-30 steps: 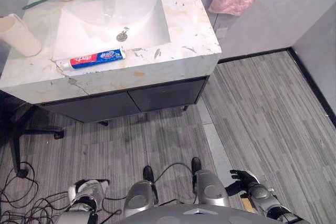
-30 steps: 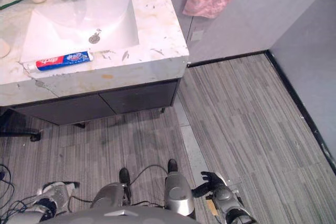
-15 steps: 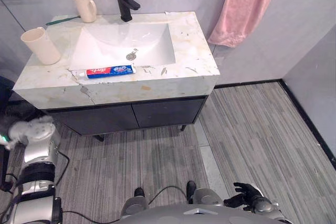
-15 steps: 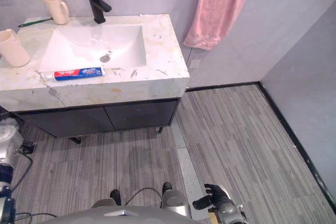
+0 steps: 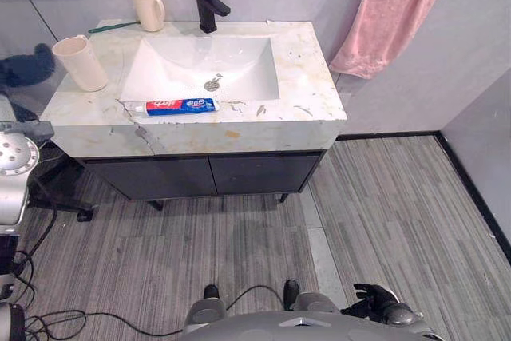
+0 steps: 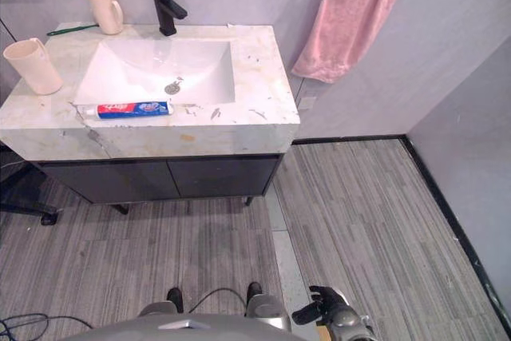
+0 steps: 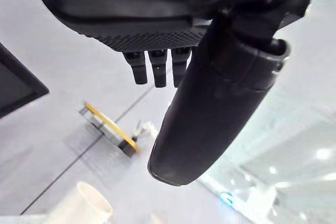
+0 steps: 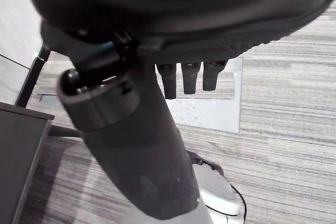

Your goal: Organize the bathroom.

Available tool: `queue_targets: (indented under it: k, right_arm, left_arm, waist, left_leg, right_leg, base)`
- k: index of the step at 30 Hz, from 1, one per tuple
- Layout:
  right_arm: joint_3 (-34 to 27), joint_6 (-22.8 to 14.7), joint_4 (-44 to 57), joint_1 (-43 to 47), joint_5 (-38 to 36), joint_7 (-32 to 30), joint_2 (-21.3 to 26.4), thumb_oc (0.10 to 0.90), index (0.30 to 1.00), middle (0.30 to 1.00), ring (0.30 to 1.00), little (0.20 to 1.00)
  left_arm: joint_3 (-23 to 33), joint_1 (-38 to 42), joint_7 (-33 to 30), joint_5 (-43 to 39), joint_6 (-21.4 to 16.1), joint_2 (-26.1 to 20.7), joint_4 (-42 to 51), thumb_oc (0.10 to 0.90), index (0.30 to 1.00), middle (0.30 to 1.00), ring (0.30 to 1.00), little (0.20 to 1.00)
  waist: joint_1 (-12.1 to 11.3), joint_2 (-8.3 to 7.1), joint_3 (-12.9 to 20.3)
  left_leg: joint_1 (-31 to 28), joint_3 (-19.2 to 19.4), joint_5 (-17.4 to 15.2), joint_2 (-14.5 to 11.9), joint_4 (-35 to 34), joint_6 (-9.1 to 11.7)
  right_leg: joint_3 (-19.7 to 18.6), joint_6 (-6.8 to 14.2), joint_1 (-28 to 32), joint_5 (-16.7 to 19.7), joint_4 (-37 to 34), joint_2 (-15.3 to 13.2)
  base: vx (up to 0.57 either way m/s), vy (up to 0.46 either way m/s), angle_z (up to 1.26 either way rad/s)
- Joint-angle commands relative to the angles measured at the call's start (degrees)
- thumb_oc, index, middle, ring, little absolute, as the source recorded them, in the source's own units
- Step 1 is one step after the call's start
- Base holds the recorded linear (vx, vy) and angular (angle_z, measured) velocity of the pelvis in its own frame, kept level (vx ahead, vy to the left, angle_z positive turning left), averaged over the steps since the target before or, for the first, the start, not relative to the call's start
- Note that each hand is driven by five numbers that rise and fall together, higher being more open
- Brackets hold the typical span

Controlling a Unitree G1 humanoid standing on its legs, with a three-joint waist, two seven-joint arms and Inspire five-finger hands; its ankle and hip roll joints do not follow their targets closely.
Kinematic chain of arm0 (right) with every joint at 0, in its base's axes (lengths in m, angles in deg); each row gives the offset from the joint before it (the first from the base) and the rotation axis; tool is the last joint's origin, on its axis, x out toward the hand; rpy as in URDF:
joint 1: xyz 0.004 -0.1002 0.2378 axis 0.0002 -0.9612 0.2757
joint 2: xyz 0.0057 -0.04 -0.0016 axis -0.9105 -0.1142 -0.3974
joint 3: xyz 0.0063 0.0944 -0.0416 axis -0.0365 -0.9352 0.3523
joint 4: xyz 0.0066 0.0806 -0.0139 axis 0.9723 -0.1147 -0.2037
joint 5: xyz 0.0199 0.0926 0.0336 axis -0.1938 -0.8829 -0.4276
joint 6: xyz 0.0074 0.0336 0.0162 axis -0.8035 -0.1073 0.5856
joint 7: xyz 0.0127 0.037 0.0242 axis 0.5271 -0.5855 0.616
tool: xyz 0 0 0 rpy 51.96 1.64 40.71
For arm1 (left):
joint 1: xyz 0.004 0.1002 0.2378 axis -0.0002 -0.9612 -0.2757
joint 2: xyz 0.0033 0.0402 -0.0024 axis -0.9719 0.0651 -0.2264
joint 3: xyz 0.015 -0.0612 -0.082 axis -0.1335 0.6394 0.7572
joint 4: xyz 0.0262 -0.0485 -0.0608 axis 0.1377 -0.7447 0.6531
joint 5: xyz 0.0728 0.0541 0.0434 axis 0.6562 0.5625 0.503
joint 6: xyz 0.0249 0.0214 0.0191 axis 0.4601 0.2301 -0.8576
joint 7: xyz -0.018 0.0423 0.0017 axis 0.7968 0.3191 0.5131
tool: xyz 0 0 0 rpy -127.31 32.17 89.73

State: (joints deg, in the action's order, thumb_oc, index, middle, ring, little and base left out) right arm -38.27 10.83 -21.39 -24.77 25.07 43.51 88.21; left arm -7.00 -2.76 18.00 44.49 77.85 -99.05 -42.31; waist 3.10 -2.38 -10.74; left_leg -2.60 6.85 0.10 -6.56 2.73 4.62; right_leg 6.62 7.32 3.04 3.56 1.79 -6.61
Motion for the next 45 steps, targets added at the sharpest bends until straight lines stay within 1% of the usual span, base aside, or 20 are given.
queue_targets:
  k: [1,2,3,5,6,9,11,12,13,14,15,17,18,20,22,28,30,35,36,45]
  right_arm:
    - [-0.3,1.9,-0.9,1.9,-3.0,0.6,2.5,0.8,0.9,0.9,0.9,0.9]
    - [-0.3,1.9,-0.9,1.9,-3.0,0.6,2.5,0.8,0.9,0.9,0.9,0.9]
    - [-0.4,2.5,-1.7,2.1,-3.0,1.2,2.7,0.8,0.9,0.9,0.9,0.9]
    - [-0.4,2.8,-2.2,2.4,-2.9,1.5,2.8,0.8,0.9,0.9,0.9,0.9]
    - [-0.4,3.7,-2.9,2.8,-2.8,2.0,3.0,0.8,0.9,0.9,0.9,0.9]
    - [-0.3,4.3,-3.4,3.0,-2.5,2.7,3.2,0.8,0.9,0.9,0.9,0.9]
    - [-0.1,5.1,-3.6,3.1,-1.8,3.4,3.4,0.8,0.9,0.9,0.9,0.9]
    - [0.1,6.0,-3.8,3.3,-1.8,3.9,3.5,0.8,0.9,0.9,0.9,0.9]
    - [0.3,6.3,-3.9,3.3,-1.9,4.2,3.6,0.8,0.9,0.9,0.9,0.9]
    - [0.3,6.5,-4.0,3.4,-1.9,4.3,3.7,0.8,0.9,0.9,0.9,0.9]
    - [0.4,8.0,-4.1,3.5,-1.9,5.1,3.9,0.8,0.9,0.9,0.9,0.9]
    - [0.5,8.2,-4.3,3.5,-2.2,5.3,4.1,0.8,0.9,0.9,0.9,0.9]
    - [0.5,9.4,-4.5,3.7,-2.6,5.5,4.2,0.8,0.9,0.9,0.9,0.9]
    - [0.4,9.4,-4.7,3.7,-3.0,5.6,4.4,0.8,0.9,0.9,0.9,0.9]
    - [0.2,10.4,-5.0,3.8,-3.9,5.3,4.5,0.8,0.9,0.9,0.9,0.9]
    - [-0.3,10.5,-5.3,3.7,-4.0,5.1,4.7,0.8,0.9,0.9,0.9,0.9]
    - [-0.5,10.6,-5.5,3.5,-4.1,4.9,4.8,0.8,0.9,0.9,0.9,0.9]
    - [-0.9,10.8,-5.7,3.3,-3.8,5.0,5.2,0.8,0.9,0.9,0.9,0.9]
    - [-0.9,11.0,-5.7,3.4,-4.0,4.9,5.4,0.8,0.9,0.9,0.9,0.9]
    - [-1.6,10.7,-5.6,3.3,-3.6,5.4,6.2,0.8,0.9,0.9,0.9,0.9]
  left_arm:
    - [-0.7,8.2,9.5,0.8,-1.8,-7.9,5.5,0.8,0.9,0.9,0.9,0.9]
    - [-0.7,8.2,9.5,0.8,-1.8,-7.9,5.5,0.8,0.9,0.9,0.9,0.9]
    - [-1.2,10.0,13.0,-1.7,-0.9,-10.0,6.4,0.8,0.9,0.9,0.9,0.9]
    - [-2.1,11.4,15.6,-2.8,0.1,-11.4,6.2,0.8,0.9,0.9,0.9,0.9]
    - [-3.9,13.7,19.0,-4.6,1.6,-13.1,5.6,0.8,0.9,0.9,0.9,0.9]
    - [-6.0,16.0,21.9,-6.0,3.8,-14.3,4.7,0.8,0.9,0.9,0.9,0.9]
    - [-8.3,18.4,26.0,-5.6,6.4,-15.4,3.0,0.8,0.9,0.9,0.9,0.9]
    - [-10.3,20.2,29.7,-5.5,8.4,-16.1,1.6,0.8,0.9,0.9,0.9,0.9]
    - [-11.8,21.8,31.9,-5.3,9.9,-16.5,0.7,0.8,0.9,0.9,0.9,0.9]
    - [-12.6,22.6,32.7,-5.1,10.6,-16.8,0.2,0.8,0.9,0.9,0.9,0.9]
    - [-16.3,25.9,36.8,-3.7,12.2,-17.7,-3.2,0.8,0.9,0.9,0.9,0.9]
    - [-18.2,27.5,38.1,-3.3,12.2,-18.1,-5.1,0.8,0.9,0.9,0.9,0.9]
    - [-20.9,29.6,39.9,-1.5,12.7,-18.3,-7.2,0.8,0.9,0.9,0.9,0.9]
    - [-23.3,31.7,40.5,-1.3,12.6,-18.7,-8.9,0.8,0.9,0.9,0.9,0.9]
    - [-26.3,34.5,41.7,0.0,12.1,-18.9,-11.3,0.8,0.9,0.9,0.9,0.9]
    - [-29.5,37.5,42.7,0.1,11.9,-19.3,-13.7,0.8,0.9,0.9,0.9,0.9]
    - [-29.9,38.2,43.7,0.6,11.8,-19.1,-14.6,0.8,0.9,0.9,0.9,0.9]
    - [-32.0,40.7,45.4,1.4,13.6,-19.1,-15.5,0.8,0.9,0.9,0.9,0.9]
    - [-32.5,41.0,46.3,1.0,14.5,-19.0,-15.5,0.8,0.9,0.9,0.9,0.9]
    - [-32.3,39.6,49.2,1.2,16.0,-18.8,-16.5,0.8,0.9,0.9,0.9,0.9]
  waist:
    - [-0.2,2.45,1.2]
    - [-0.2,2.45,1.2]
    - [-0.1,2.81,1.4]
    - [0.0,3.14,1.5]
    - [0.1,3.58,1.6]
    - [0.2,4.08,1.6]
    - [0.5,4.49,1.5]
    - [0.7,4.73,1.4]
    - [0.8,4.88,1.4]
    - [0.9,4.96,1.4]
    - [1.2,5.2,1.4]
    - [1.3,5.25,1.3]
    - [1.5,5.37,1.2]
    - [1.7,5.47,1.1]
    - [1.8,5.53,1.0]
    - [2.1,5.57,0.9]
    - [2.2,5.57,0.9]
    - [2.7,5.85,0.3]
    - [2.8,6.05,0.1]
    - [3.4,6.83,-1.1]
  left_leg:
    - [1.4,1.9,-7.0,-3.5,8.8,-1.4]
    - [1.4,1.9,-7.0,-3.5,8.8,-1.4]
    - [1.2,2.1,-6.9,-3.4,8.6,-1.5]
    - [1.1,2.3,-6.9,-3.3,8.4,-1.5]
    - [1.1,2.3,-6.8,-3.2,8.3,-1.5]
    - [1.1,2.3,-6.7,-3.2,8.3,-1.5]
    - [1.0,2.5,-6.7,-3.1,8.2,-1.6]
    - [1.0,2.7,-6.6,-3.1,8.1,-1.6]
    - [1.0,2.8,-6.5,-3.0,8.1,-1.6]
    - [1.0,2.8,-6.5,-3.0,8.0,-1.6]
    - [1.1,3.0,-6.3,-3.0,7.9,-1.6]
    - [1.2,3.2,-6.2,-3.0,7.9,-1.6]
    - [1.3,3.2,-6.1,-3.0,7.9,-1.6]
    - [1.4,3.2,-6.1,-3.0,8.0,-1.6]
    - [1.5,3.4,-5.9,-3.1,7.8,-1.6]
    - [1.5,3.7,-5.7,-3.2,7.5,-1.5]
    - [1.7,3.7,-5.6,-3.2,7.4,-1.4]
    - [2.2,3.9,-5.4,-3.3,7.4,-1.3]
    - [2.4,3.9,-5.3,-3.4,7.4,-1.2]
    - [3.0,4.0,-5.3,-3.4,7.8,-1.1]
  right_leg:
    - [-2.2,3.9,-3.1,-6.4,4.3,-4.0]
    - [-2.2,3.9,-3.1,-6.4,4.3,-4.0]
    - [-2.4,4.0,-3.0,-6.3,4.1,-4.1]
    - [-2.6,4.1,-3.0,-6.2,4.0,-4.1]
    - [-2.9,4.3,-3.1,-6.1,3.9,-4.2]
    - [-3.0,4.4,-3.2,-6.0,3.9,-4.2]
    - [-3.1,4.5,-3.2,-6.0,4.0,-4.3]
    - [-3.1,4.6,-3.2,-6.0,4.0,-4.3]
    - [-3.1,4.6,-3.3,-6.0,4.0,-4.3]
    - [-3.2,4.6,-3.3,-5.9,4.0,-4.3]
    - [-3.2,4.8,-3.6,-5.9,4.1,-4.4]
    - [-3.2,4.8,-3.7,-5.8,4.1,-4.4]
    - [-3.3,4.8,-3.9,-5.8,4.2,-4.4]
    - [-3.3,4.8,-4.0,-5.7,4.2,-4.4]
    - [-3.4,4.7,-4.1,-5.6,4.0,-4.4]
    - [-3.5,4.8,-4.4,-5.4,3.9,-4.4]
    - [-3.5,4.8,-4.6,-5.4,3.8,-4.4]
    - [-3.8,4.7,-5.2,-5.3,3.9,-4.4]
    - [-3.8,4.7,-5.4,-5.3,4.0,-4.5]
    - [-4.0,4.6,-6.0,-5.4,4.4,-4.6]
  base:
    - [0.0,0.0,0.0]
    - [0.0,0.034,0.0]
    - [0.0,0.0,0.0]
    - [0.0,0.038,0.0]
    - [0.0,0.044,-0.02]
    - [0.0,0.038,-0.05]
    - [-0.01,0.04,-0.04]
    - [-0.01,0.041,-0.03]
    - [-0.01,0.034,-0.04]
    - [-0.02,0.036,-0.03]
    - [-0.02,0.029,-0.03]
    - [0.0,0.0,0.0]
    - [0.0,0.0,0.0]
    - [0.0,0.004,-0.03]
    - [0.0,0.005,-0.06]
    - [0.0,0.0,0.0]
    - [0.0,0.0,0.0]
    - [0.0,0.0,0.0]
    - [0.0,0.0,0.0]
    - [0.0,0.0,0.0]
